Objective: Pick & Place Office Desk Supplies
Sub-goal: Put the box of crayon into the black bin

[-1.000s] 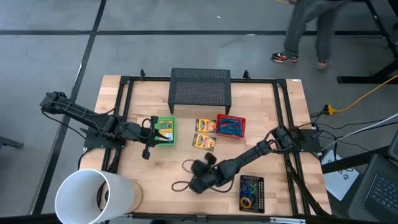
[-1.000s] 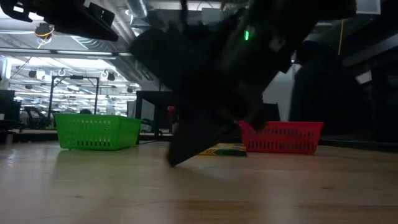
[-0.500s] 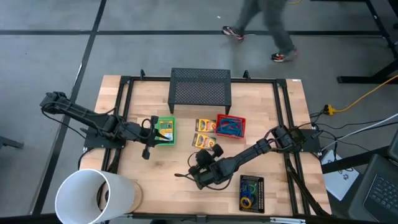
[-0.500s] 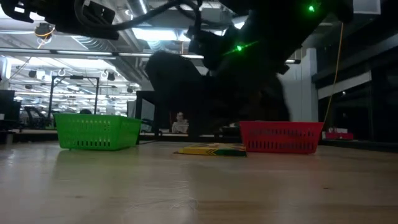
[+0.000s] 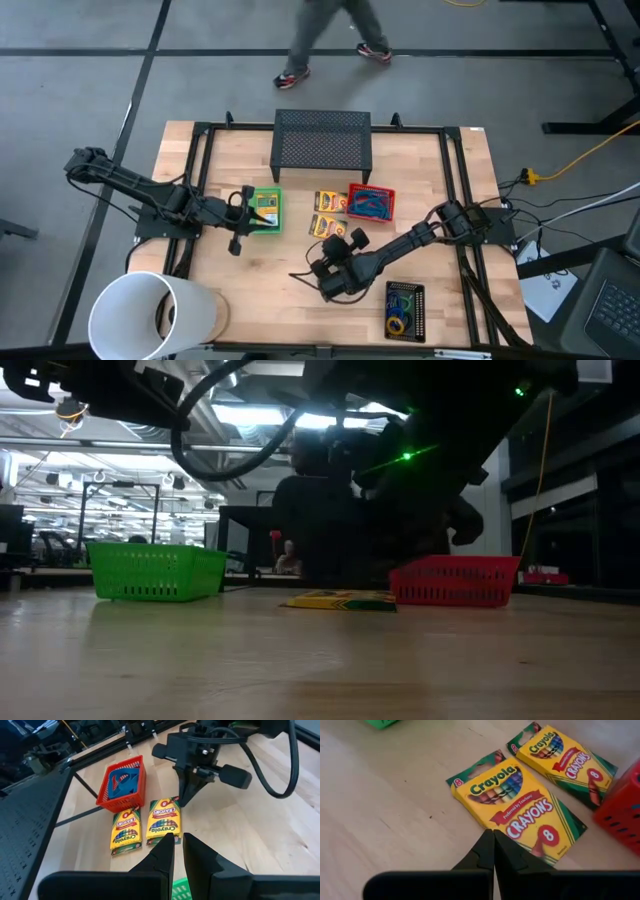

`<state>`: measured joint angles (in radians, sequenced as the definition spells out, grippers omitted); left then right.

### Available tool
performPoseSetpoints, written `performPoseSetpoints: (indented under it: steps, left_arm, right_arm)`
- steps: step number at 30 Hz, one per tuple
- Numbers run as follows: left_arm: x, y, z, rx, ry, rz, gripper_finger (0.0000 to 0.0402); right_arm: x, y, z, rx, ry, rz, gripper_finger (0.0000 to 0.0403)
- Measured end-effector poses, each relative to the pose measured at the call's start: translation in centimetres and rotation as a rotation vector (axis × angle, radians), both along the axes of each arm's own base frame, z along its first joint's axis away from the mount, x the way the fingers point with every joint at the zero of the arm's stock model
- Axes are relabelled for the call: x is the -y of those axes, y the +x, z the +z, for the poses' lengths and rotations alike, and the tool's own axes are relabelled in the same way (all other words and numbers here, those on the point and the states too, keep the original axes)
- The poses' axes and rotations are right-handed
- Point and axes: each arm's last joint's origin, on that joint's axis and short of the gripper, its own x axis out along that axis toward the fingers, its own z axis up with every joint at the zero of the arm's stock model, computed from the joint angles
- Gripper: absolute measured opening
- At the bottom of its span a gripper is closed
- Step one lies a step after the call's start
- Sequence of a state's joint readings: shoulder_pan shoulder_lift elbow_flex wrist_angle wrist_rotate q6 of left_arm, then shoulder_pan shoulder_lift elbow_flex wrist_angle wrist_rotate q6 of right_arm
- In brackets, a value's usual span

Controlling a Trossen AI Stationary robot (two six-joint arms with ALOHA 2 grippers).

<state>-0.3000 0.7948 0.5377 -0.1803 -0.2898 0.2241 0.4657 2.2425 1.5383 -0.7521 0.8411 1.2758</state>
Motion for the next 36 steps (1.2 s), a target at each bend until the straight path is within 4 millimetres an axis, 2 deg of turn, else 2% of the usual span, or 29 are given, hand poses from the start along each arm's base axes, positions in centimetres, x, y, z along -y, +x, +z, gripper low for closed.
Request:
performPoseSetpoints:
  steps: [14,28,32,36]
  left_arm:
    - [0.0,0.0,0.0,-0.002,0.000,0.006,0.0036]
    - [0.0,0.0,-0.1,-0.007,0.001,0.006,0.0036]
    - [0.0,0.0,-0.1,-0.009,0.002,0.006,0.0036]
    - [0.0,0.0,-0.1,-0.009,0.002,0.006,0.0036]
  right_arm:
    - [0.1,0.2,-0.3,-0.043,0.113,0.008,0.0000]
    - [-0.1,1.7,-1.1,-0.018,0.202,0.101,0.0000]
    - [-0.9,1.9,0.1,-0.011,0.259,0.167,0.0000]
    - [-1.7,1.6,3.2,0.054,0.217,0.210,0.0000]
